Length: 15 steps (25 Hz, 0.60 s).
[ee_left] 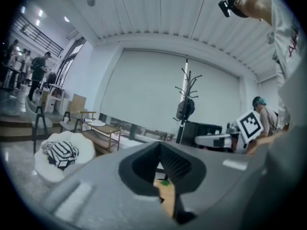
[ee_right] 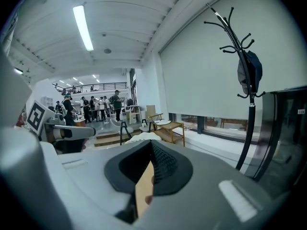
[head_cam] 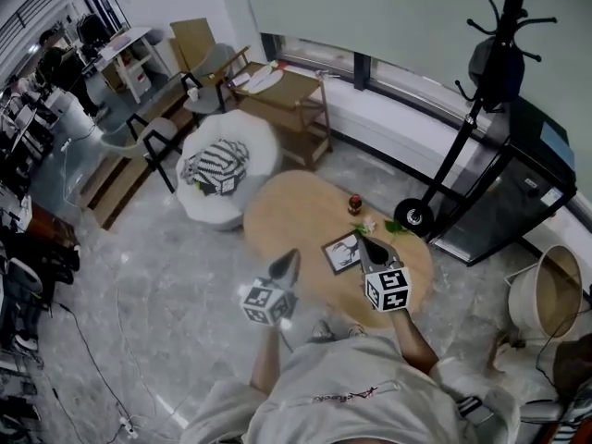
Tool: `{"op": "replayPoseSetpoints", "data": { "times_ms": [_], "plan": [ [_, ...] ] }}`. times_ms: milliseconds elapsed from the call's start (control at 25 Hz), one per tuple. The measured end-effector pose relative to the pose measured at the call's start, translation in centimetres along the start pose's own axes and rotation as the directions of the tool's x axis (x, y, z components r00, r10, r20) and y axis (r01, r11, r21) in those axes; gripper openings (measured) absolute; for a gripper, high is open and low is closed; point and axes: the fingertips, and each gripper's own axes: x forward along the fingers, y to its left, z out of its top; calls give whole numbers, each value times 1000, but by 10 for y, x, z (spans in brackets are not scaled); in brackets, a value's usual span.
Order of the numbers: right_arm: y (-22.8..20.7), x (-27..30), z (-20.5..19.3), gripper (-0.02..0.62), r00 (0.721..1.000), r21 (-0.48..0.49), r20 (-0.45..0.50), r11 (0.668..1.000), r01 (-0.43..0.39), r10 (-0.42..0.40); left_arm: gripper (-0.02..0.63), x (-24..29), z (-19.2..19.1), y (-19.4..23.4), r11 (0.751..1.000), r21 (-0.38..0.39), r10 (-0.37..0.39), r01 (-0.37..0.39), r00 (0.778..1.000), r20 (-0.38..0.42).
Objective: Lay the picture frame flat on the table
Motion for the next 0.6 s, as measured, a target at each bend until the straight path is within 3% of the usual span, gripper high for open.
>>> {"op": "replayPoseSetpoints", "data": {
  "times_ms": [600],
  "plan": [
    [-20, 7, 49, 3, 997, -26, 79, 999, 28, -26, 0, 20, 44, 12, 997, 75, -8, 5, 999, 43]
  ]
}}
